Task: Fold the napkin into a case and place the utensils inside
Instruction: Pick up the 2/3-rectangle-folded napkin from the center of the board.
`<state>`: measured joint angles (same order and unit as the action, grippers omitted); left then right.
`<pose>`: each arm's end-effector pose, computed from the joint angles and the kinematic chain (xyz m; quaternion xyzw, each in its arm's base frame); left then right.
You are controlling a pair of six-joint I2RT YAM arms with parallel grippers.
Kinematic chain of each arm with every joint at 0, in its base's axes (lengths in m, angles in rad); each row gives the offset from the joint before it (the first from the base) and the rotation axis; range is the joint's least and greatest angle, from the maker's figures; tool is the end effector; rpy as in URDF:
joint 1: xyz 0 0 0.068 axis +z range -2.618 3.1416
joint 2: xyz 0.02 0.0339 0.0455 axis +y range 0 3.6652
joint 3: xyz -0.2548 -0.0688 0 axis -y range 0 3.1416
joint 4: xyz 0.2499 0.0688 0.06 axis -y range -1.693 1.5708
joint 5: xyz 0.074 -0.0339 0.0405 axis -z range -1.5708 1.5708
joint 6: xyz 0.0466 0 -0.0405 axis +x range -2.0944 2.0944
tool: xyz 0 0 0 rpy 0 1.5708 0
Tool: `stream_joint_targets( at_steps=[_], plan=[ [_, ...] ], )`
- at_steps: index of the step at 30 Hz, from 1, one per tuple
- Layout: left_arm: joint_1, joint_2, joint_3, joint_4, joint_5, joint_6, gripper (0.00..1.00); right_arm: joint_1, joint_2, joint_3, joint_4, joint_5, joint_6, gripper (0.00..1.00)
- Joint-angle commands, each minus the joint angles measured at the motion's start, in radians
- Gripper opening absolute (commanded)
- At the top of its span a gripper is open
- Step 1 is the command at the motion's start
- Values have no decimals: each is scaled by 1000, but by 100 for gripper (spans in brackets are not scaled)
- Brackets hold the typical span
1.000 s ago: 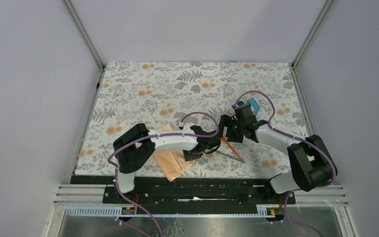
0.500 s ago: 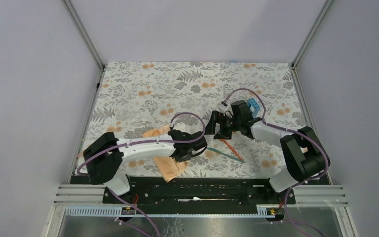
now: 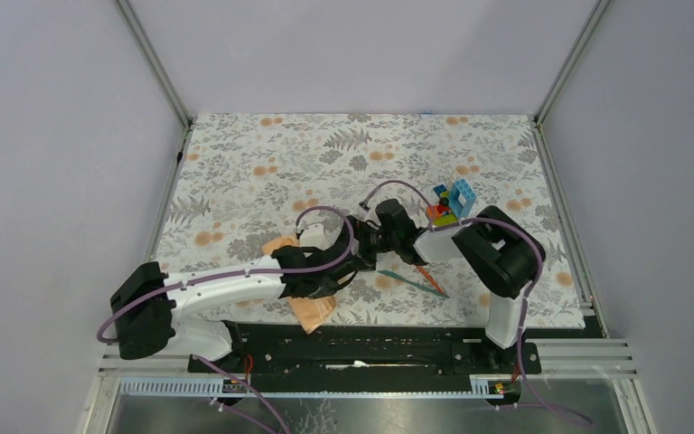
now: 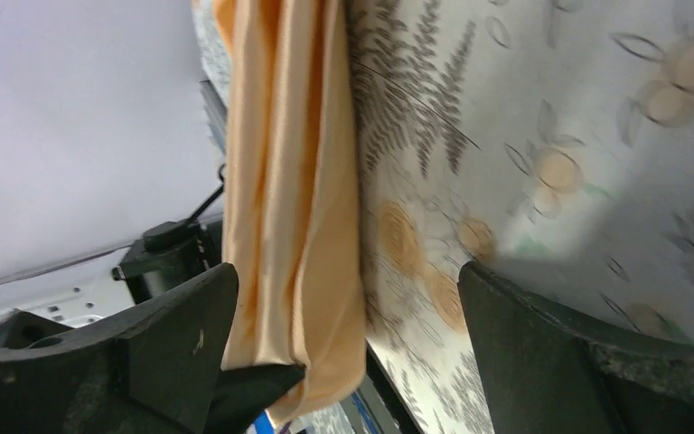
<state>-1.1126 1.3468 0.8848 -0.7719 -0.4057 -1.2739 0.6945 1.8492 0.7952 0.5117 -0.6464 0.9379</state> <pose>0.1282 -0.2183 0.1940 -0.1115 0.9598 -0.0794 0.2452 0.2593 0.2525 0.1135 -0.0548 0.8384 0.5292 0.1180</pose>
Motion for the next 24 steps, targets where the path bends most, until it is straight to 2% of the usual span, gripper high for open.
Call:
stream_joint_targets(
  at_steps=[1, 6, 11, 15, 20, 24],
  plan=[
    [4, -64, -41, 23, -23, 22, 0, 28, 89, 55, 236, 13, 128, 100],
    [4, -106, -59, 24, -24, 32, 0, 39, 163, 110, 262, 25, 149, 100],
    [4, -117, -60, 20, -33, 54, 0, 51, 215, 170, 267, 44, 156, 94],
    [4, -113, -70, 17, -25, 50, 0, 50, 250, 232, 235, 59, 132, 85],
    [4, -119, -81, 18, -19, 45, 0, 51, 301, 301, 231, 55, 128, 67],
    [4, -119, -86, 21, -17, 44, 0, 50, 324, 337, 192, 63, 98, 62]
  ],
)
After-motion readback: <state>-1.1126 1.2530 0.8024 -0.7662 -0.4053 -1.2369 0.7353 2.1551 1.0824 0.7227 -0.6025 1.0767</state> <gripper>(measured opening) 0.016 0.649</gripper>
